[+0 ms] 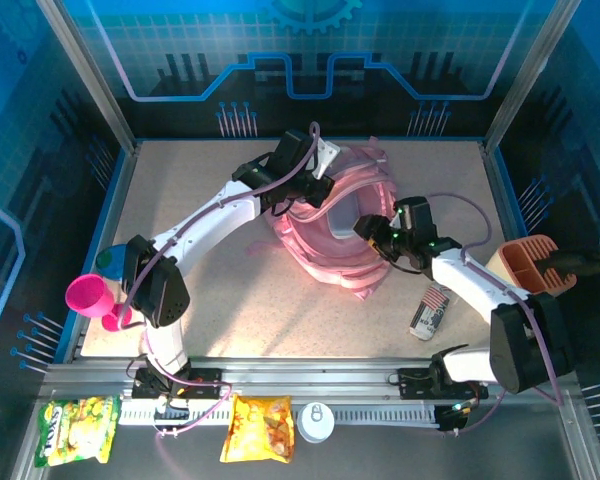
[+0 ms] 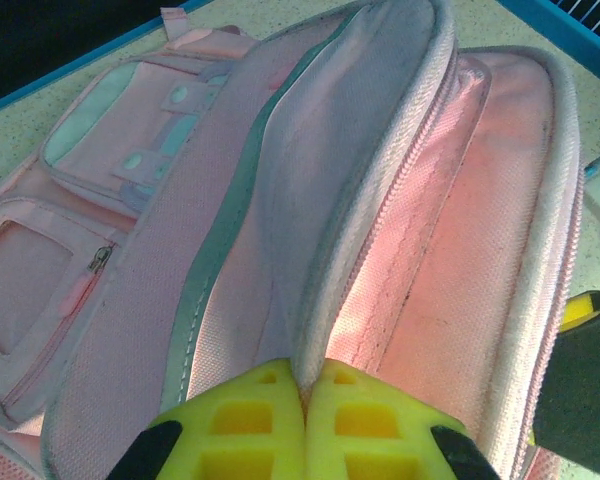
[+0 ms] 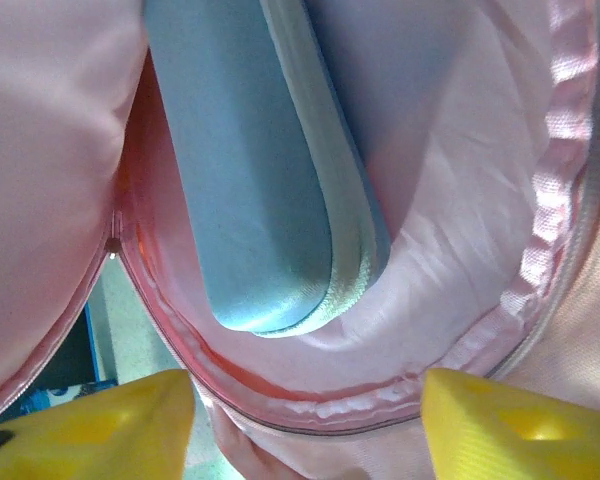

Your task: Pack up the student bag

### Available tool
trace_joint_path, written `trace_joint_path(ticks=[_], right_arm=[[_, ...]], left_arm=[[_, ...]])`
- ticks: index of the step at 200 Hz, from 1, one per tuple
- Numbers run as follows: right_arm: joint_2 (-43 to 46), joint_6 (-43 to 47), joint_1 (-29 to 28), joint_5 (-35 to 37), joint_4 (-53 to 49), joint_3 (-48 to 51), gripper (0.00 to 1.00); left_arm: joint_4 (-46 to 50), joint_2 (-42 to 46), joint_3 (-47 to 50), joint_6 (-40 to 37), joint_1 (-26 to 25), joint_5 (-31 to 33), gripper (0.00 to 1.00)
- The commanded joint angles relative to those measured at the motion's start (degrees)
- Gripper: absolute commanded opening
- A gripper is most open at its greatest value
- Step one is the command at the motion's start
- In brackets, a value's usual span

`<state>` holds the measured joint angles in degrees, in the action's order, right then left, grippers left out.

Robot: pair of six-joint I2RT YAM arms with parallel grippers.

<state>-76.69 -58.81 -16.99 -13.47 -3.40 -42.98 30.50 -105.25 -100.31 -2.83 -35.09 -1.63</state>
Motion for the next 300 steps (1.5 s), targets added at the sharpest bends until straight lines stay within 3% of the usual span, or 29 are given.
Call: trace_joint_path(ticks=[1,27,82,147,201,246,283,300], right_arm=[[-2.8,-2.0,-2.1,0.6,2.9,-0.4,0.54],[-6.9,-4.3,-3.6,2.2,7.3,-1.5,0.43],[-17.8,-4.9,-3.2,8.9,18.4,-7.0,0.31],[-29.0,-7.1,-2.0,4.9,24.4,-16.0,0.25],[-13.7,-5.2,-0.6,2.5,21.7,-2.1,0.4],[6.8,0.3,0.9,10.9,0.1,5.4,0.58],[17.9,4.2,2.0,17.3,-12.4,2.7,0.72],[19.6,5.5,2.1,18.4,-14.3,1.0,0.77]], left_arm=[[-6.0,4.0,-0.6,1.8,-0.5,-2.8,0.0],[-5.8,4.2,-0.6,1.7,-0.4,-2.8,0.0],[-5.6,4.7,-0.4,2.1,-0.4,-3.1,0.0],[-5.6,5.0,0.8,2.8,-0.5,-2.5,0.0],[-5.9,3.2,1.4,4.2,-0.4,-3.8,0.0],[-5.1,-0.8,2.0,6.5,-1.0,-7.9,0.0],[-3.2,-2.1,3.1,10.4,-1.1,-10.1,0.49],[-3.3,-1.1,4.3,12.4,-0.7,-10.0,0.62]])
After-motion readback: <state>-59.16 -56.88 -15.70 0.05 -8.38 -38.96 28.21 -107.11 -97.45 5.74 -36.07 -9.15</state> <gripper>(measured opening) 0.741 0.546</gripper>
